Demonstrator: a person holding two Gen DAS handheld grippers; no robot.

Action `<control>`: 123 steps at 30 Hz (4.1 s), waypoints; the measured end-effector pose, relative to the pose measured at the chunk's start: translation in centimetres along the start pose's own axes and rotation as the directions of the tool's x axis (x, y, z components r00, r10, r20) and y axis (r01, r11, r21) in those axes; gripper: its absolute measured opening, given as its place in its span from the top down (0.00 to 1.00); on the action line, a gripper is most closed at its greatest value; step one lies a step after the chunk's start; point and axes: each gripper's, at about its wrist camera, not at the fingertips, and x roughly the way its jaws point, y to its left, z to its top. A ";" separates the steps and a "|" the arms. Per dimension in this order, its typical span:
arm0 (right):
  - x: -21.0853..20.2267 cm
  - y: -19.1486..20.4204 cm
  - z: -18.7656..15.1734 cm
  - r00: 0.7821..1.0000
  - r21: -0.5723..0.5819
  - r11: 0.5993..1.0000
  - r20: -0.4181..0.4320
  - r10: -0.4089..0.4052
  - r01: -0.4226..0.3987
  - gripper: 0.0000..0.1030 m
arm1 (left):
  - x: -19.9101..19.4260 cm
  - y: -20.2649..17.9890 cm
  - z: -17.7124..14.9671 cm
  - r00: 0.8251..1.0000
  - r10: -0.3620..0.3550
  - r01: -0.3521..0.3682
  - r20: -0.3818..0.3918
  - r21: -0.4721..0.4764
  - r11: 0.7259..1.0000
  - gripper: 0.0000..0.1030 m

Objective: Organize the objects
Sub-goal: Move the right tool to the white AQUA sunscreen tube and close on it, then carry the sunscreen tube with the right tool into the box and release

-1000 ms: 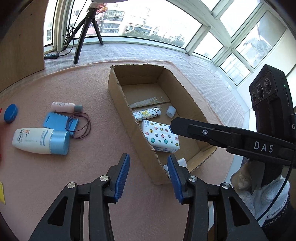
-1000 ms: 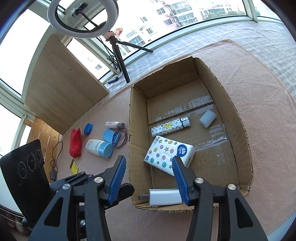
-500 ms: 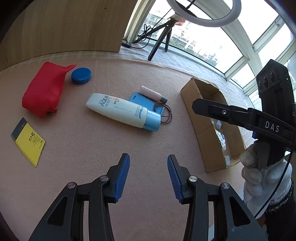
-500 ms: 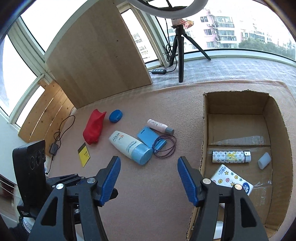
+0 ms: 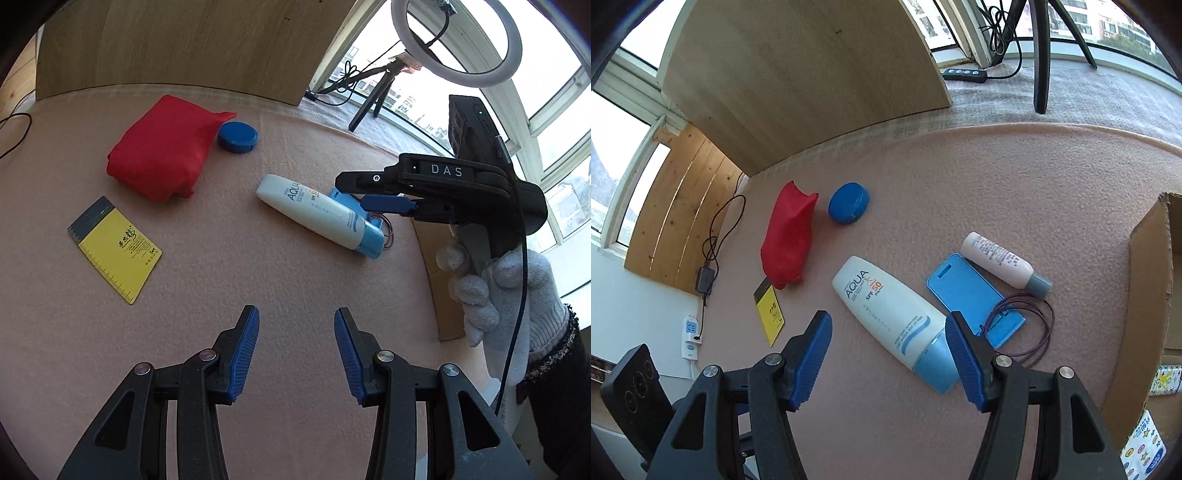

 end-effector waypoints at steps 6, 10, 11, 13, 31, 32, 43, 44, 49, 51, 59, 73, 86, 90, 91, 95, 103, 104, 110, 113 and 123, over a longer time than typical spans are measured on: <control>2.4 0.2 0.9 0.998 0.003 0.999 -0.042 -0.037 0.037 0.42 | 1.3 0.3 1.2 0.999 -0.031 0.031 -0.010 -0.009 0.999 0.56; 3.2 0.4 1.0 0.996 0.000 0.999 -0.072 -0.047 0.047 0.42 | 2.5 -0.2 1.8 0.998 -0.051 0.051 -0.023 0.002 0.999 0.56; 3.4 0.5 0.9 0.995 -0.004 0.999 -0.080 -0.052 0.052 0.42 | 2.7 -0.3 2.0 0.998 -0.055 0.055 -0.024 0.005 0.998 0.56; 3.6 0.4 0.8 0.994 0.011 0.999 -0.100 -0.038 0.039 0.42 | 3.2 -0.3 2.2 0.998 -0.057 0.057 -0.027 0.004 0.998 0.56; 4.4 0.2 -1.8 0.995 0.080 0.996 -0.090 0.041 -0.034 0.43 | 7.4 -0.7 5.2 0.994 -0.086 0.088 -0.068 0.032 0.996 0.56; 4.5 0.2 -1.8 0.995 0.080 0.996 -0.091 0.048 -0.041 0.44 | 7.6 -0.8 5.3 0.994 -0.088 0.091 -0.070 0.035 0.995 0.56; 5.2 0.6 -1.6 0.993 0.078 0.995 -0.101 0.065 -0.057 0.60 | 8.8 -1.1 5.9 0.993 -0.102 0.105 -0.066 0.037 0.994 0.57; 5.1 0.6 -1.6 0.993 0.077 0.995 -0.100 0.064 -0.056 0.60 | 8.7 -1.1 5.8 0.993 -0.102 0.105 -0.065 0.037 0.994 0.57; 5.1 0.3 -1.8 0.993 0.094 0.994 -0.089 0.071 -0.062 0.61 | 8.6 -1.0 5.5 0.993 -0.104 0.106 -0.059 0.029 0.994 0.57; 5.0 0.3 -1.9 0.994 0.101 0.993 -0.083 0.071 -0.062 0.61 | 8.6 -1.0 5.2 0.992 -0.111 0.113 -0.056 0.024 0.993 0.57; 3.8 0.1 -4.1 0.997 0.132 0.989 -0.036 0.070 -0.065 0.62 | 7.7 -2.1 3.0 0.993 -0.114 0.115 -0.043 0.017 0.993 0.57; -1.6 -0.1 -7.9 0.992 0.183 0.980 0.111 0.058 -0.078 0.68 | 5.0 -7.7 2.5 0.990 -0.144 0.142 0.008 0.114 0.983 0.57; -10.1 -1.7 -9.1 0.965 0.188 0.981 0.264 -0.002 -0.050 0.68 | 4.4 -17.8 3.5 0.973 -0.228 0.214 0.024 0.270 0.939 0.57; -12.8 -3.1 -10.1 0.952 0.208 0.978 0.305 -0.035 -0.030 0.68 | 5.2 -20.8 2.8 0.965 -0.263 0.253 -0.009 0.301 0.919 0.57; -13.4 -3.6 -10.5 0.949 0.217 0.976 0.313 -0.044 -0.026 0.68 | 5.6 -21.6 2.6 0.963 -0.270 0.262 -0.018 0.308 0.915 0.57; -15.3 -5.5 -12.1 0.938 0.256 0.967 0.337 -0.078 -0.011 0.68 | 6.9 -24.2 1.9 0.954 -0.294 0.295 -0.055 0.330 0.897 0.57; -18.6 -9.4 -14.1 0.925 0.328 0.944 0.354 -0.137 0.014 0.68 | 9.2 -28.3 0.5 0.942 -0.318 0.334 -0.103 0.359 0.872 0.57; -18.9 -9.9 -14.3 0.924 0.335 0.942 0.355 -0.143 0.017 0.68 | 9.4 -28.5 0.4 0.942 -0.320 0.336 -0.106 0.361 0.870 0.57; -20.2 -11.3 -15.1 0.918 0.356 0.934 0.360 -0.166 0.029 0.68 | 10.3 -29.7 0.2 0.943 -0.311 0.333 -0.120 0.370 0.867 0.57; -20.3 -11.7 -15.4 0.917 0.362 0.932 0.361 -0.168 0.028 0.68 | 10.7 -29.6 0.3 0.948 -0.288 0.317 -0.134 0.364 0.876 0.52; -21.5 -12.1 -15.8 0.896 0.375 0.926 0.396 -0.203 0.045 0.44 | 9.9 -28.5 -0.1 0.952 -0.278 0.305 -0.127 0.359 0.882 0.51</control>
